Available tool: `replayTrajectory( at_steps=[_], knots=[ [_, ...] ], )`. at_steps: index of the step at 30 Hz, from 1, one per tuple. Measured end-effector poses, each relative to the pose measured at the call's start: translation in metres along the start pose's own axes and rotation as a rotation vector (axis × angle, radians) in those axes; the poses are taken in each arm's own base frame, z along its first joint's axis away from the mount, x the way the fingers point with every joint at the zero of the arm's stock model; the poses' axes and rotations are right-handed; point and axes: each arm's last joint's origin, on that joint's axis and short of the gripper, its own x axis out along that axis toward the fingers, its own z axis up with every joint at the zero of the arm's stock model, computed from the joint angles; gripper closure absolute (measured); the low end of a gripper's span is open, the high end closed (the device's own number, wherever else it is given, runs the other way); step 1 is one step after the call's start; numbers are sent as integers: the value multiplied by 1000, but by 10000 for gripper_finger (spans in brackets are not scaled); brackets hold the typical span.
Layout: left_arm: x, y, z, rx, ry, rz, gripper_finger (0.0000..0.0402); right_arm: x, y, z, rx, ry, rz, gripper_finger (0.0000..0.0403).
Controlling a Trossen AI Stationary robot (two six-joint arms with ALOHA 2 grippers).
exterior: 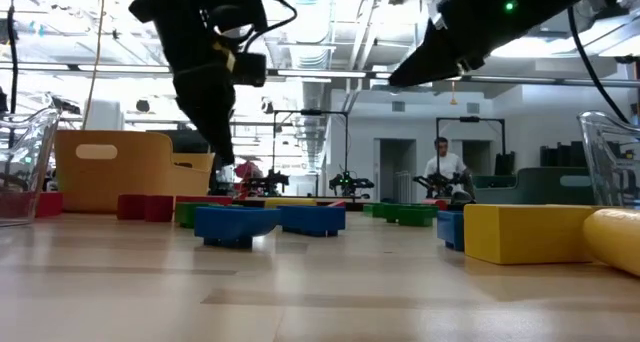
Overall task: Sort blocks
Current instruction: Put the red wooden block into the left transparent bin
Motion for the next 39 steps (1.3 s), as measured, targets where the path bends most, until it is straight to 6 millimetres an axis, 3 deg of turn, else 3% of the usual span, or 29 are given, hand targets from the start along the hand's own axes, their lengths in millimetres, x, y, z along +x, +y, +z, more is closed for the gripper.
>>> replayTrajectory(
  at_steps=[3, 12, 19, 25, 34, 39],
  knots=[
    [3, 4, -5, -55, 58, 24, 187, 6, 5, -4, -15, 8, -1, 154],
    [36, 15, -11, -169, 217, 12, 102, 10, 10, -4, -36, -14, 6, 154],
    [53, 16, -13, -148, 265, -24, 83, 9, 10, -4, -45, -15, 8, 154],
    [59, 15, -14, -123, 276, -23, 128, 9, 10, -4, -47, -14, 8, 154],
    [58, 16, -13, -73, 265, -6, 271, 9, 10, -4, -47, -14, 9, 154],
    [56, 16, -13, -50, 266, -20, 275, 9, 10, -4, -47, -15, 8, 154]
  ],
)
